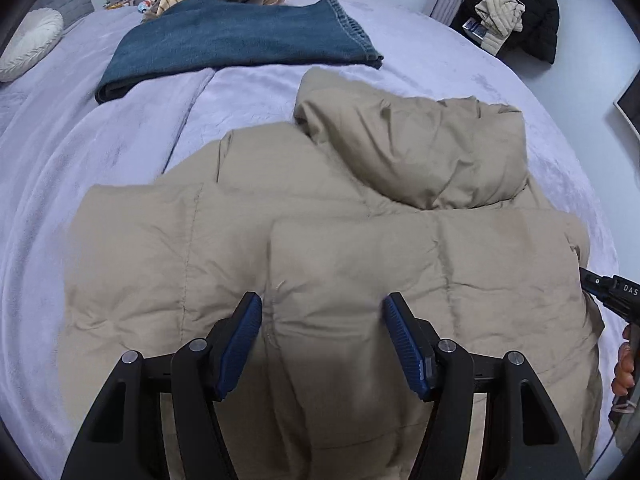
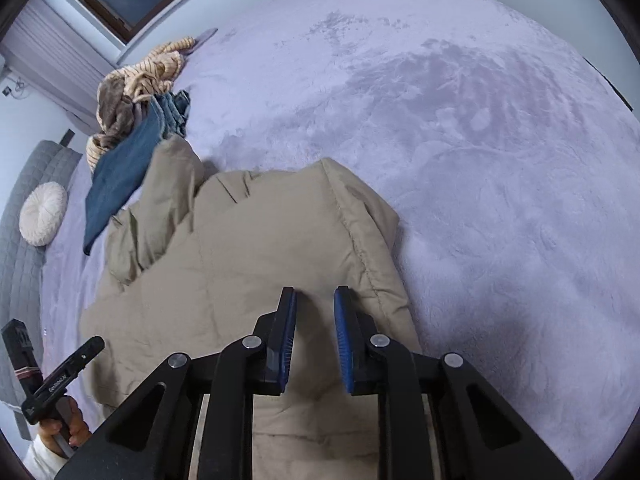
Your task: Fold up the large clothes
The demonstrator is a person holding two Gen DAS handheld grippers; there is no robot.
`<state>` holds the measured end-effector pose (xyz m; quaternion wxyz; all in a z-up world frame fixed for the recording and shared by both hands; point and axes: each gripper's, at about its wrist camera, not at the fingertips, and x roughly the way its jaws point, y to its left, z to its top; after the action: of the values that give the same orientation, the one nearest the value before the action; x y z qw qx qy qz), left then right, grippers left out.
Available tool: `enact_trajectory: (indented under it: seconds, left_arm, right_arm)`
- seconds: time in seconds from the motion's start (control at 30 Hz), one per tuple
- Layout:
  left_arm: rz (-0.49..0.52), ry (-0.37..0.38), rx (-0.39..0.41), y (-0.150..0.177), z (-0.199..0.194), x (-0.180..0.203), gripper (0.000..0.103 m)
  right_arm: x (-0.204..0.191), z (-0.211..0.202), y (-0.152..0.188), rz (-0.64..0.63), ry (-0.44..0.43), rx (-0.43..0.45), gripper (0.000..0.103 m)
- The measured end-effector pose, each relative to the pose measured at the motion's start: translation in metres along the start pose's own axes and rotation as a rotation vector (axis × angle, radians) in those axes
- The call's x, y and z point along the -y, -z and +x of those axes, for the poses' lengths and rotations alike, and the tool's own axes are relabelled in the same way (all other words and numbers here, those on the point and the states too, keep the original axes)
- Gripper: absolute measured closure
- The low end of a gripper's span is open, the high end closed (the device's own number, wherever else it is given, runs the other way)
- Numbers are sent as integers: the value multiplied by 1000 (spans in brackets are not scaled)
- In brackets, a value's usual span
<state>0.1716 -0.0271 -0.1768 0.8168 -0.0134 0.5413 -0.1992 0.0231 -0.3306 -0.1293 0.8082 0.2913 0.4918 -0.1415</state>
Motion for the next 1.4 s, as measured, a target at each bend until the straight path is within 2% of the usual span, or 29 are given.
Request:
enact_trajectory:
  seconds: [0.07,0.27,0.5,0.63,0.73,0.8,0.87,0.93,1.1,1.27,1.33,1.37,1.4]
  left_arm:
    - [-6,8,8,2,6,-3,37]
    - [25,-20,20,3,10,2,37]
    - [24,-79,30,22,-30,-2,37]
    - [13,-145,-3,40,-36,-11,37]
    - [-23,-176,-28,50,-41,-19,37]
    - [-29,-201,-50,53,-46,-22,37]
    - [-31,-216,-64,57,-54,-21,37]
    - [-36,-214,-86,63,-65,-17,37]
    - [-38,-212,-136,85,-94,4,37]
    - [-67,-194,-158,109,-120,30,37]
    - [-87,-188,-159,118,-129,39,28]
    - [-102,-185,-152,122,-134,43,11]
    - [-112,-186,-135,127,-141,48,4]
  right_arm:
    - [9,11,4,17,8,-5,87]
    - [13,17,3,-4,38,9,87]
    - [0,-17,21,-93,94,20,82]
    - [-4,-38,46,-152,144,13,80]
    - [-2,-46,61,-174,184,-24,80]
    - [4,-53,65,-157,192,-54,76]
    - [15,-62,70,-110,164,-87,70]
    - [24,-74,75,-71,140,-107,67]
    - [39,-107,92,13,56,-147,50]
    - [40,-132,114,26,-7,-190,36]
    - [40,-138,119,30,-28,-202,31]
    - [41,-140,121,34,-41,-209,29]
    - [41,-142,123,36,-54,-218,28]
